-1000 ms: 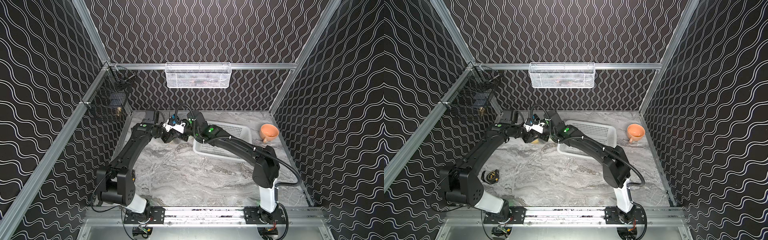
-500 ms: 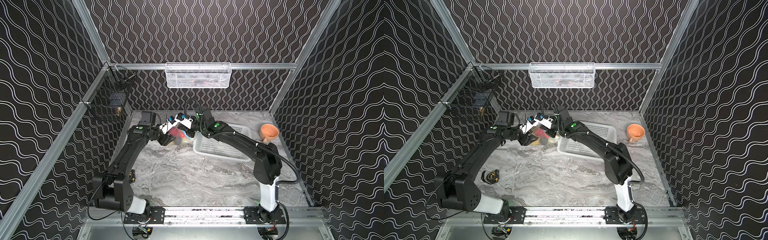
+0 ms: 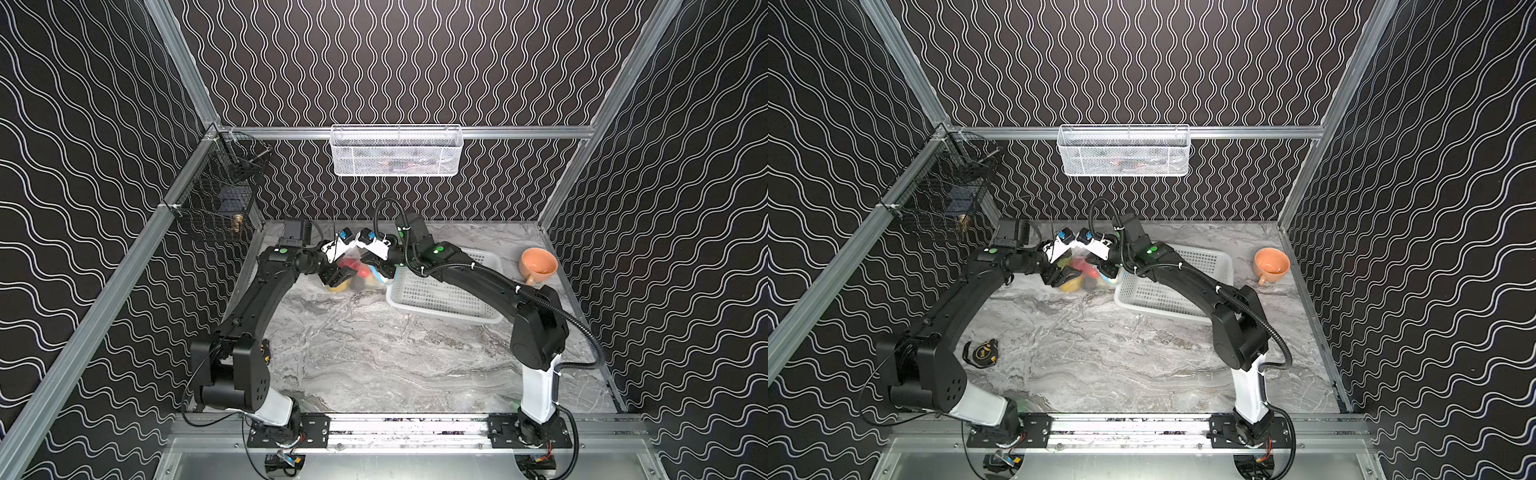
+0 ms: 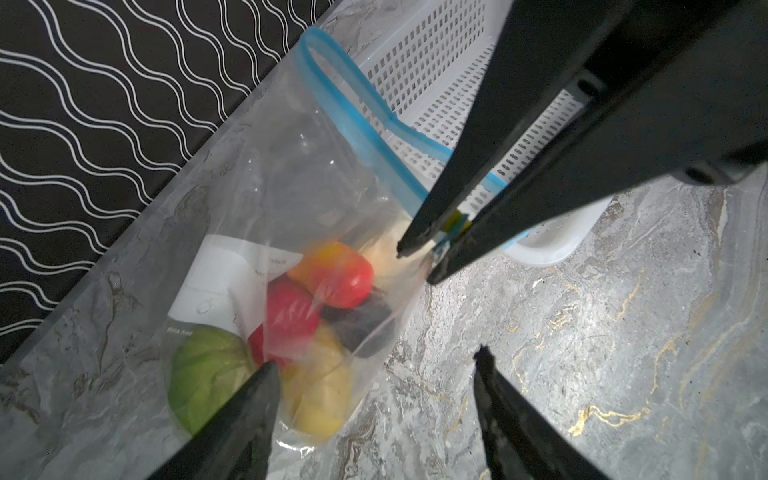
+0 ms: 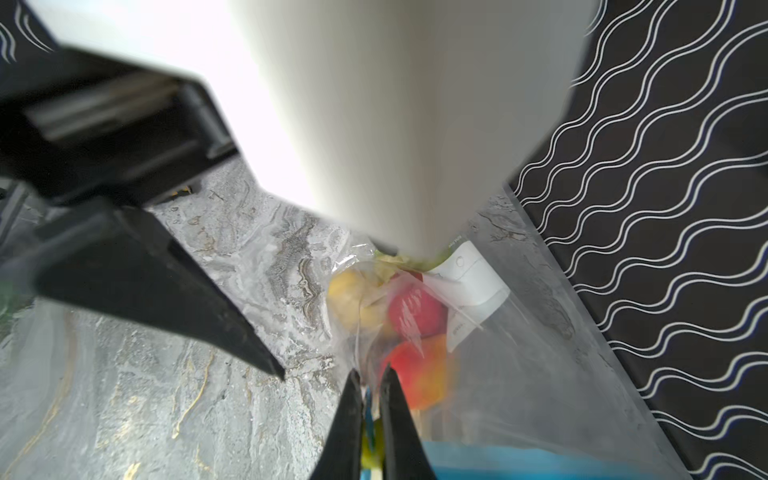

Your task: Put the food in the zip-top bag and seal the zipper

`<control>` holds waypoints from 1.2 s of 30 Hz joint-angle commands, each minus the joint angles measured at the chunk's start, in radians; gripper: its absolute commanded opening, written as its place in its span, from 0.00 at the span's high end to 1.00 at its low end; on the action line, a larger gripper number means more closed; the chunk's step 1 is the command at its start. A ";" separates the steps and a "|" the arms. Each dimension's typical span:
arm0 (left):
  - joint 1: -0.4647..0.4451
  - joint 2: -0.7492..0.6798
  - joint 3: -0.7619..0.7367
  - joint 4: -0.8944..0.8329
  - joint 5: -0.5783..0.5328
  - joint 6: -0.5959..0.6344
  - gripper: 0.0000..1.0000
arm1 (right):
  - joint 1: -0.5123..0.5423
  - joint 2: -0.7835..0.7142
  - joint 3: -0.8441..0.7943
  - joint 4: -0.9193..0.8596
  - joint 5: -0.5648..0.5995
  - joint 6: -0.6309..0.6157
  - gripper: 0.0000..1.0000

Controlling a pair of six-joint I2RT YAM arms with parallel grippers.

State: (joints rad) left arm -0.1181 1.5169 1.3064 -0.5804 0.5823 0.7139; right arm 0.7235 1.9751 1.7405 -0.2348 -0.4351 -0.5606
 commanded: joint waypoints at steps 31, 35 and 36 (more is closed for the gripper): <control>-0.006 0.022 0.063 0.033 0.193 -0.030 1.00 | 0.004 0.001 0.059 0.010 -0.122 0.059 0.58; -0.008 0.017 0.047 0.042 0.183 -0.041 1.00 | -0.008 -0.027 0.023 0.029 -0.116 0.059 0.50; -0.007 0.017 0.048 0.042 0.180 -0.042 1.00 | -0.014 -0.033 0.016 0.031 -0.119 0.060 0.50</control>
State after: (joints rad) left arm -0.1219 1.5421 1.3560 -0.5724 0.7235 0.6838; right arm 0.7185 1.9633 1.7725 -0.2237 -0.5503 -0.4973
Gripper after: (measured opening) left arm 0.058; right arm 0.504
